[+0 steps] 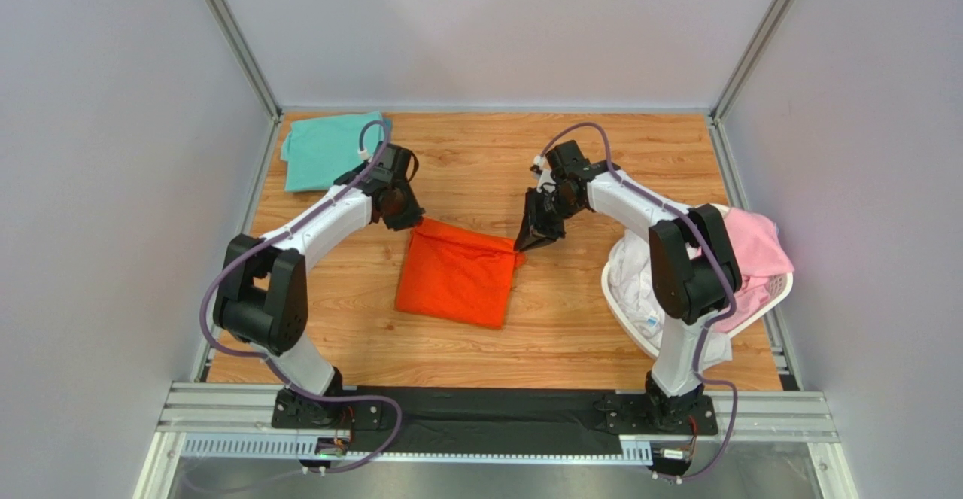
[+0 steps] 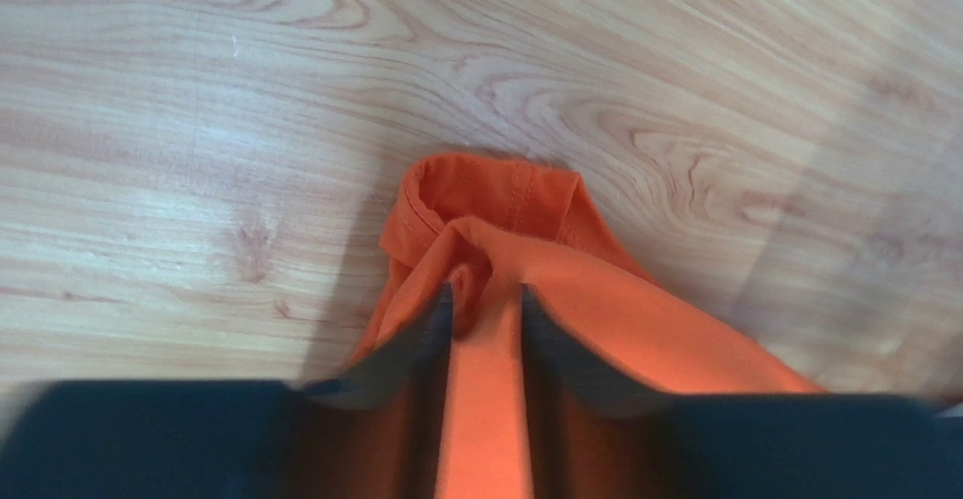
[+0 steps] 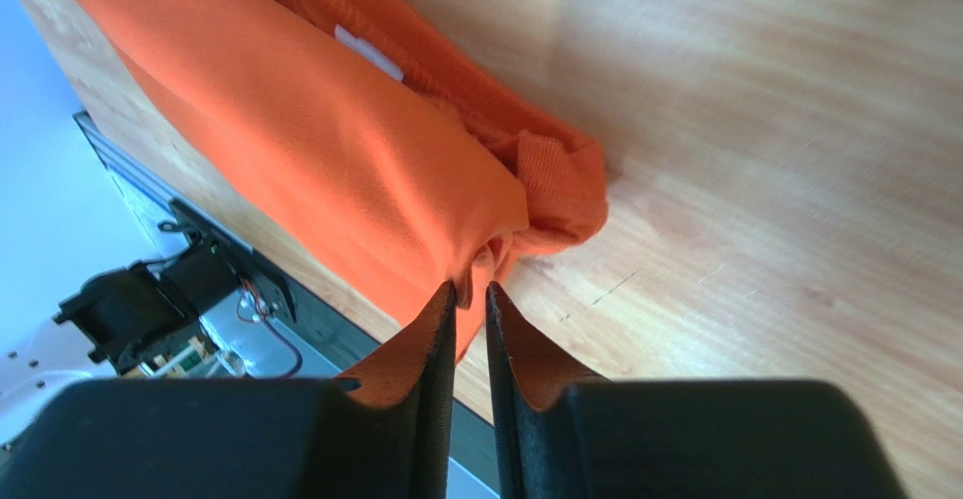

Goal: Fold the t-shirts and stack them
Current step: Fold the tshirt

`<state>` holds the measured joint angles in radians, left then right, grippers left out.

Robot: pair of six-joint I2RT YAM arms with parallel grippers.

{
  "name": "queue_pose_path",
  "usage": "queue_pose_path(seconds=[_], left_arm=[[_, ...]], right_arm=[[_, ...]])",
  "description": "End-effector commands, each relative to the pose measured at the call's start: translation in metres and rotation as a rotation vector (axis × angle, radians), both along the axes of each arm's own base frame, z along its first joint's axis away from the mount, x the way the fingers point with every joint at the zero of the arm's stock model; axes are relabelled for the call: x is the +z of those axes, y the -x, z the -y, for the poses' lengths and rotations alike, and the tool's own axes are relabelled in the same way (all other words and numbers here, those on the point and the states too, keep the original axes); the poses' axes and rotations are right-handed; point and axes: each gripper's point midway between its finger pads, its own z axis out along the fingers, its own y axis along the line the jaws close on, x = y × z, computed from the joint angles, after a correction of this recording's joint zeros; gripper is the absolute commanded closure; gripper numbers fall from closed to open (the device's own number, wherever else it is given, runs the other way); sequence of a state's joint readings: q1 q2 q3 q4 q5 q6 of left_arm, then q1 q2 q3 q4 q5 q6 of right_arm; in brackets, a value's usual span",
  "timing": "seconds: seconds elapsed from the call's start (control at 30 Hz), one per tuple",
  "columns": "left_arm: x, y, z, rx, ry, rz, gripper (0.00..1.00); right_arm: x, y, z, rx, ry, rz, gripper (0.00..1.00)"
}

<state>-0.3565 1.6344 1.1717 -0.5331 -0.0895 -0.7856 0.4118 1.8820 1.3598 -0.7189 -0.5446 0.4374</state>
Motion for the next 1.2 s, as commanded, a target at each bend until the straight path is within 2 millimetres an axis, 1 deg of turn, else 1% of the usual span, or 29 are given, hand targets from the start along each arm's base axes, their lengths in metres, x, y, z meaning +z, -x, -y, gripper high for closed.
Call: queue_pose_path(seconds=[0.0, 0.03, 0.07, 0.1, 0.13, 0.17, 0.2, 0.23, 0.27, 0.3, 0.33, 0.37, 0.4, 0.47, 0.53, 0.57, 0.63, 0.67, 0.7, 0.77, 0.8, 0.83, 0.87, 0.9, 0.97, 1.0, 1.07, 1.1, 1.17], left_arm=[[0.015, -0.025, -0.001, -0.02, 0.001, 0.059, 0.6], [0.016, -0.025, 0.001, -0.031, 0.0, 0.053, 0.47], [0.023, -0.028, 0.003, -0.041, 0.007, 0.061, 0.18], [0.027, -0.027, 0.004, -0.046, 0.01, 0.062, 0.1], [0.03, -0.026, 0.004, -0.053, 0.013, 0.067, 0.01], [0.03, -0.023, 0.004, -0.057, 0.019, 0.065, 0.0], [0.037, -0.021, 0.004, -0.06, 0.027, 0.08, 0.0], [0.04, -0.018, 0.005, -0.064, 0.038, 0.085, 0.0], [0.038, -0.011, 0.006, -0.074, 0.051, 0.075, 0.0], [0.047, -0.009, 0.007, -0.078, 0.066, 0.102, 0.0], [0.049, -0.006, 0.009, -0.088, 0.079, 0.11, 0.0], [0.044, 0.003, 0.013, -0.114, 0.107, 0.095, 0.0], [0.052, 0.003, 0.017, -0.127, 0.134, 0.13, 0.0], [0.049, 0.011, 0.025, -0.167, 0.176, 0.128, 0.0], [0.054, 0.008, 0.034, -0.205, 0.217, 0.158, 0.0], [0.055, 0.007, 0.038, -0.22, 0.227, 0.165, 0.0], [0.052, 0.003, 0.047, -0.258, 0.257, 0.155, 0.0], [0.054, 0.0, 0.051, -0.268, 0.266, 0.157, 0.0], [0.045, -0.003, 0.053, -0.273, 0.27, 0.135, 0.0], [0.043, -0.008, 0.059, -0.289, 0.284, 0.124, 0.0], [0.033, -0.012, 0.061, -0.288, 0.282, 0.108, 0.0], [0.029, -0.014, 0.061, -0.288, 0.28, 0.101, 0.0], [0.027, -0.018, 0.062, -0.287, 0.278, 0.096, 0.0], [0.015, -0.02, 0.064, -0.286, 0.275, 0.07, 0.0], [0.007, -0.025, 0.067, -0.294, 0.279, 0.06, 0.0], [-0.005, -0.027, 0.069, -0.299, 0.279, 0.038, 0.0], [-0.012, -0.029, 0.072, -0.31, 0.283, 0.014, 0.0], [-0.023, -0.028, 0.072, -0.308, 0.278, -0.017, 0.0], [-0.033, -0.026, 0.07, -0.296, 0.266, -0.046, 0.0]], right_arm=[[0.013, -0.03, -0.001, -0.033, -0.006, 0.078, 0.77], [0.019, -0.034, -0.002, -0.034, -0.009, 0.098, 0.67], [0.021, -0.035, -0.001, -0.041, -0.007, 0.105, 0.54], [0.029, -0.035, -0.002, -0.039, -0.015, 0.122, 0.01], [0.033, -0.034, -0.002, -0.039, -0.022, 0.132, 0.0], [0.037, -0.032, -0.003, -0.036, -0.033, 0.138, 0.0], [0.049, -0.03, -0.005, -0.029, -0.054, 0.17, 0.0], [0.052, -0.026, -0.006, -0.02, -0.063, 0.177, 0.0], [0.05, -0.016, -0.01, 0.001, -0.07, 0.171, 0.0], [0.054, -0.012, -0.013, 0.021, -0.083, 0.192, 0.0], [0.06, -0.006, -0.017, 0.041, -0.096, 0.208, 0.0], [0.06, 0.007, -0.026, 0.077, -0.107, 0.203, 0.0], [0.065, 0.01, -0.031, 0.092, -0.12, 0.223, 0.0], [0.066, 0.021, -0.045, 0.13, -0.141, 0.235, 0.0], [0.068, 0.02, -0.055, 0.139, -0.166, 0.259, 0.0], [0.065, 0.021, -0.06, 0.152, -0.175, 0.25, 0.0], [0.066, 0.013, -0.067, 0.144, -0.191, 0.265, 0.0], [0.059, 0.009, -0.069, 0.139, -0.184, 0.257, 0.0], [0.061, 0.004, -0.071, 0.136, -0.185, 0.27, 0.0], [0.052, -0.003, -0.071, 0.121, -0.163, 0.265, 0.0], [0.042, -0.006, -0.072, 0.116, -0.147, 0.253, 0.0], [0.037, -0.009, -0.071, 0.113, -0.134, 0.252, 0.0], [0.032, -0.013, -0.068, 0.102, -0.118, 0.248, 0.0], [0.02, -0.015, -0.066, 0.097, -0.104, 0.226, 0.0], [0.01, -0.022, -0.06, 0.079, -0.083, 0.216, 0.0], [0.003, -0.024, -0.058, 0.072, -0.073, 0.205, 0.0], [-0.013, -0.03, -0.052, 0.063, -0.043, 0.191, 0.0], [-0.019, -0.031, -0.05, 0.059, -0.035, 0.181, 0.0], [-0.035, -0.032, -0.045, 0.057, -0.014, 0.157, 0.0]])
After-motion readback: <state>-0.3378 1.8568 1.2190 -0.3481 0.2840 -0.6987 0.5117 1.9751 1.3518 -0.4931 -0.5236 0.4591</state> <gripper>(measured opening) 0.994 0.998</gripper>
